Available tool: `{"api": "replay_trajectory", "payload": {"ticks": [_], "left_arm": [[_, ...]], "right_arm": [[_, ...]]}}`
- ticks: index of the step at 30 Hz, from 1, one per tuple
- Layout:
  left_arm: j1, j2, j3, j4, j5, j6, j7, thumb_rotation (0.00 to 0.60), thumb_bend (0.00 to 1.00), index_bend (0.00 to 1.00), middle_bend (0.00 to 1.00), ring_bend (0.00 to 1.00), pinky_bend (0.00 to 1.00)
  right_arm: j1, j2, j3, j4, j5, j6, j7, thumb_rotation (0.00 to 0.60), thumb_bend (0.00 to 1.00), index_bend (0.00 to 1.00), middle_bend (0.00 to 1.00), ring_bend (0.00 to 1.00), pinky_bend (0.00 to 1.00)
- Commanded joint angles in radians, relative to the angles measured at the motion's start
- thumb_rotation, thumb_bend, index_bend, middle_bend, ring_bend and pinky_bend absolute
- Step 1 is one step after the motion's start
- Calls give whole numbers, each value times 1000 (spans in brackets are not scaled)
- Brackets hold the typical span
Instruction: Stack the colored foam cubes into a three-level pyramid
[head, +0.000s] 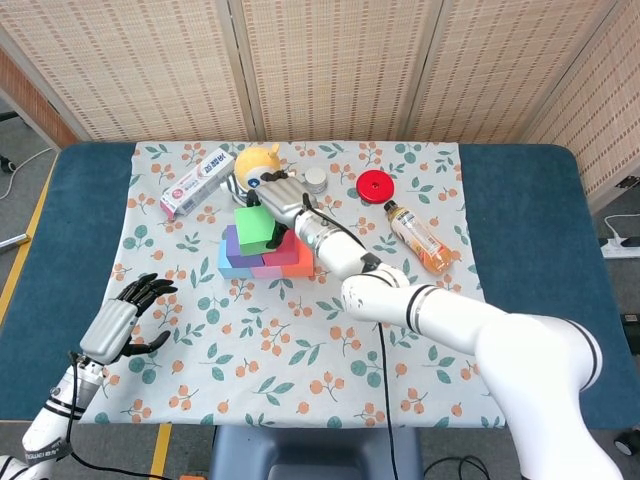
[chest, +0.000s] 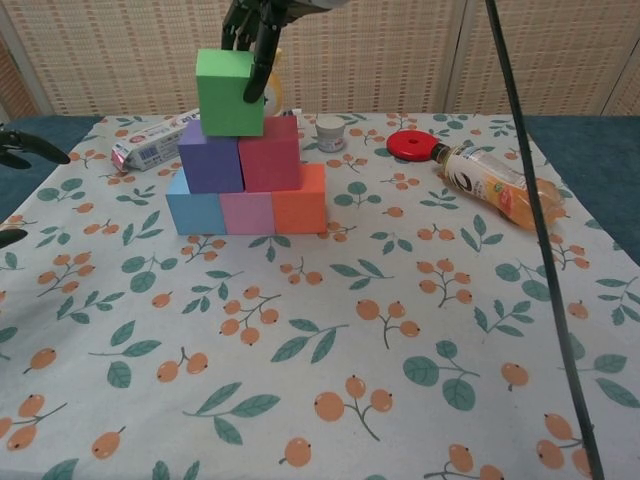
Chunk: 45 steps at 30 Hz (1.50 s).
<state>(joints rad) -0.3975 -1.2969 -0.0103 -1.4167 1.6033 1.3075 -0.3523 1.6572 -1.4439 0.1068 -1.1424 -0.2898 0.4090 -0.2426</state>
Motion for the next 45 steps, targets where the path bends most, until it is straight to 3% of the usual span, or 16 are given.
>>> {"api": "replay_trajectory", "payload": {"ticks": [1, 33, 40, 45], "left_arm": [[1, -1, 1, 2, 1, 2, -4, 600, 323, 217, 152, 74, 144], [6, -14, 12, 30, 4, 4, -33, 600, 322, 217, 152, 74, 143], [5, -17, 13, 35, 7, 6, -38, 600, 324, 217, 152, 74, 142], [5, -18, 13, 35, 7, 6, -39, 600, 324, 217, 151, 74, 142]], "right_arm": [[20, -8, -24, 13, 31, 3, -5, 600, 74, 399, 277, 18, 0], [95, -45, -110, 45, 126, 11, -17, 600, 74, 361, 276, 18, 0], [100, -41, -118, 35, 139, 17, -20, 600, 74, 264, 276, 8, 0], [100, -39, -113, 32, 146, 19, -16, 600, 74, 346, 277, 7, 0]]}}
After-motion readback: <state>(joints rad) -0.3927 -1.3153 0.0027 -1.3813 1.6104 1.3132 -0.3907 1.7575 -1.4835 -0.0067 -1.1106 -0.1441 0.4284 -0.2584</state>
